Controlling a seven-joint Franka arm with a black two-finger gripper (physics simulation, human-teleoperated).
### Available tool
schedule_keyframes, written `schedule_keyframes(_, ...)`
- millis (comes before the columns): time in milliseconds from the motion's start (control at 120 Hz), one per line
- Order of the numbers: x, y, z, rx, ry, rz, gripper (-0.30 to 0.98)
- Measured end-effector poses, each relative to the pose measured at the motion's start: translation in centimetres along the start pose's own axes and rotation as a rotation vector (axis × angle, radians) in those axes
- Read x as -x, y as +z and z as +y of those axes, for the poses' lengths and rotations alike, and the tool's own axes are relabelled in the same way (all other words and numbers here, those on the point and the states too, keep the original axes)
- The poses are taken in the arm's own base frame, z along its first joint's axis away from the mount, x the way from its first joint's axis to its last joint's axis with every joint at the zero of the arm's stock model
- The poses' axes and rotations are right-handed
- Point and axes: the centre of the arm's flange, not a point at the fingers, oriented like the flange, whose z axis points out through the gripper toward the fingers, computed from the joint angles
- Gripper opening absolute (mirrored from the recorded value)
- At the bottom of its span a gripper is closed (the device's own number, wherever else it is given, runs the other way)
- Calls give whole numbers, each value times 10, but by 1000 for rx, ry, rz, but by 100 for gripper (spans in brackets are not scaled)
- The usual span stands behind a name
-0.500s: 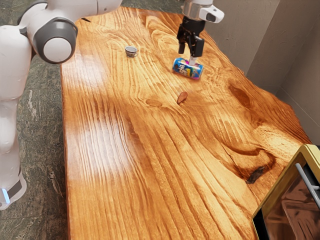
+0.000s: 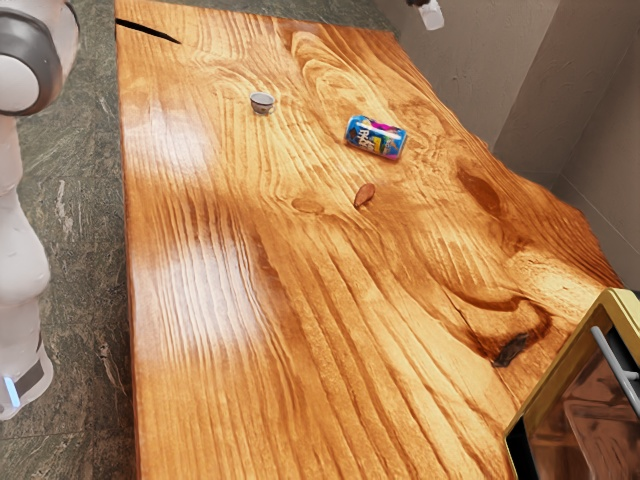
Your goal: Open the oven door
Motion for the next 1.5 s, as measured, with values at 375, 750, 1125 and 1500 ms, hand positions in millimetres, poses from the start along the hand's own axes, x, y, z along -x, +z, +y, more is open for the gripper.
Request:
schedule_keyframes(375,-61,73,464,133,1112,290,68)
schedule_keyframes(750,-81,193,416,-111,1289,141,69)
schedule_keyframes(1125,-89,251,385,-120,1297,76,68)
schedule_keyframes(1500,-90,282,377,-87,1306,73,69)
